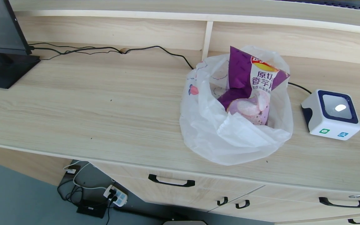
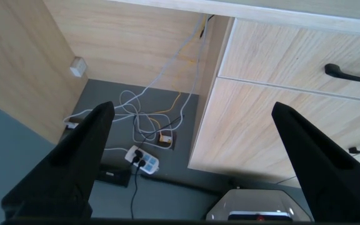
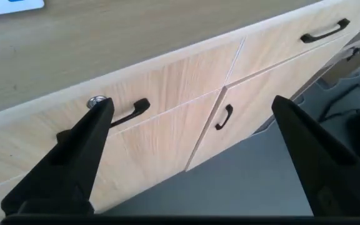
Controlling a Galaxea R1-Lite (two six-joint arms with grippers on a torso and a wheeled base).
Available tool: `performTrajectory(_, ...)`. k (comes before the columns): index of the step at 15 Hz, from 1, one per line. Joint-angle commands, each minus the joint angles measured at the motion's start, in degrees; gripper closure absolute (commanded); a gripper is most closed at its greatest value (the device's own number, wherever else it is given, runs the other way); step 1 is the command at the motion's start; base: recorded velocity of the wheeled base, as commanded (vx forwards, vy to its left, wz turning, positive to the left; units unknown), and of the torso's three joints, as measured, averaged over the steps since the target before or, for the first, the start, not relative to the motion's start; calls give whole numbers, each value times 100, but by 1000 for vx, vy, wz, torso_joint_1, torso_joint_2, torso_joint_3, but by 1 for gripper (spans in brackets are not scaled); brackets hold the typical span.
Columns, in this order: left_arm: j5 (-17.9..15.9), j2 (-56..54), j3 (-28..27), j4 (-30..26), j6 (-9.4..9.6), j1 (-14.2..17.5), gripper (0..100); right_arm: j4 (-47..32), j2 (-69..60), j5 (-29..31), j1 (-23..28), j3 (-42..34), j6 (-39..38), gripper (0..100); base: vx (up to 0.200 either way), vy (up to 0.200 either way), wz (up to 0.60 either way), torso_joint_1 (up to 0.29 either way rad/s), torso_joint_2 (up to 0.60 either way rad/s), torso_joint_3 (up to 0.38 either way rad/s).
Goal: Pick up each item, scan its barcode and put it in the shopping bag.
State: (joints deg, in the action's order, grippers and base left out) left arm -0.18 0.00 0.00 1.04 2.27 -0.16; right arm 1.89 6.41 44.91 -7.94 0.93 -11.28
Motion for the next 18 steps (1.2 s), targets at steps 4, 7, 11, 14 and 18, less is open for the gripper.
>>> performTrajectory(4, 1, 9, 0, 2, 2, -2, 0, 84, -96, -1749, 214, -57, 134, 0, 0, 0, 0, 0, 0, 0)
performTrajectory(7, 1, 9, 0, 19, 2, -2, 0, 40, -96, -3656, 205, -84, 917, 0, 0, 0, 0, 0, 0, 0)
performTrajectory(11, 1, 9, 0, 19, 2, 7, 0, -189, -96, -4139, -252, -75, 1207, 0, 0, 0, 0, 0, 0, 0)
performTrajectory(14, 1, 9, 0, 28, -16, 7, 0, -189, -96, -4139, -252, -75, 1180, 0, 0, 0, 0, 0, 0, 0)
performTrajectory(18, 1, 9, 0, 19, 19, 7, 0, -180, -96, -4139, -252, -84, 1075, 0, 0, 0, 0, 0, 0, 0)
